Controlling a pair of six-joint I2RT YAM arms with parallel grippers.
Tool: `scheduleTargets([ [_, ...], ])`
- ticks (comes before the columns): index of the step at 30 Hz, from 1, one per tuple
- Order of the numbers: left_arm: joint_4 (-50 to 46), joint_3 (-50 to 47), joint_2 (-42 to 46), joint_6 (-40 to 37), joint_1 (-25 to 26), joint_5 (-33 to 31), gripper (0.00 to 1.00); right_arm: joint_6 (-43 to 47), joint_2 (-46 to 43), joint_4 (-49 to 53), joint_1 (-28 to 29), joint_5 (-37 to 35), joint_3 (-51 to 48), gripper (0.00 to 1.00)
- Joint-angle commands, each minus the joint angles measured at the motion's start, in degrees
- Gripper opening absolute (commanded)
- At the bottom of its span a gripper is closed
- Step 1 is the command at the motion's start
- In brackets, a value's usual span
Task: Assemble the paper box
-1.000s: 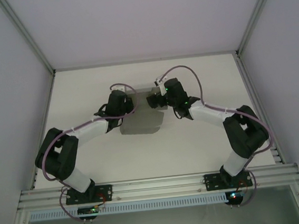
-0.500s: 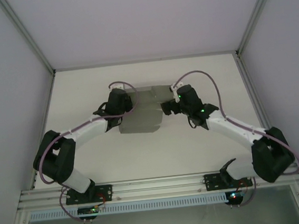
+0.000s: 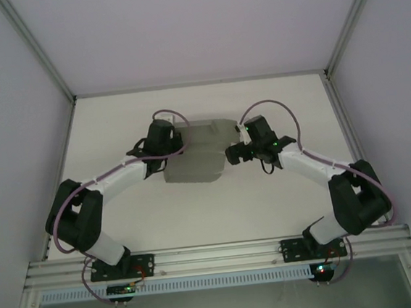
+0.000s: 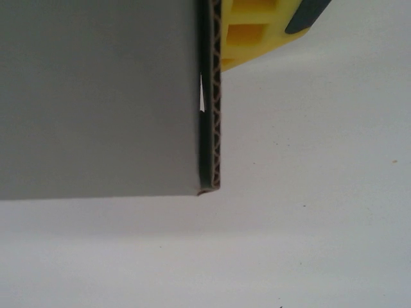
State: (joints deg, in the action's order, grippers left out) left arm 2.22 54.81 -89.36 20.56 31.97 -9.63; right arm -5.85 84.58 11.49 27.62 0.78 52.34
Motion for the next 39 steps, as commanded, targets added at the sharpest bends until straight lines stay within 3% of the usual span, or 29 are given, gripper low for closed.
scheduleTargets([
  [1, -0.46, 0.85, -0.59, -4.64, 0.55, 5.65, 0.00, 2.93, 1.79, -0.96, 0.22, 3.46, 4.92, 0.99],
  [14, 0.36, 2.74, -4.43, -5.91, 1.41, 8.54, 0.00, 8.80, 3.63, -4.76, 2.57, -0.33, 6.72, 0.99],
  [21, -1.54, 3.91, -3.97, -1.29, 1.31, 3.14, 0.00, 9.48, 5.90, -6.33, 5.36, -7.19, 7.67, 0.99],
  [24, -2.39, 4.48, -4.34, -0.24, 0.84, 0.52, 0.00, 7.52, 3.32, -4.81, 5.18, -5.52, 6.67, 0.99],
  [30, -1.90, 3.55, -4.00, 0.04, -1.36, 1.44, 0.00, 5.89, -12.15, -0.81, 0.13, 5.54, -0.87, 0.99],
  [34, -0.47, 1.94, -2.61, -1.68, -2.13, 3.10, 0.00, 1.66, -22.29, 0.71, -9.77, 14.33, -6.08, 0.99],
  [36, 0.10, 1.24, -1.73, -2.09, -2.42, 4.34, 0.00, 1.28, -24.16, 0.95, -15.57, 20.88, -7.61, 0.98],
  [39, 1.11, 0.53, -0.82, -2.67, -2.56, 7.45, 0.00, 1.49, -21.17, -0.77, -21.96, 29.80, -8.47, 0.88],
])
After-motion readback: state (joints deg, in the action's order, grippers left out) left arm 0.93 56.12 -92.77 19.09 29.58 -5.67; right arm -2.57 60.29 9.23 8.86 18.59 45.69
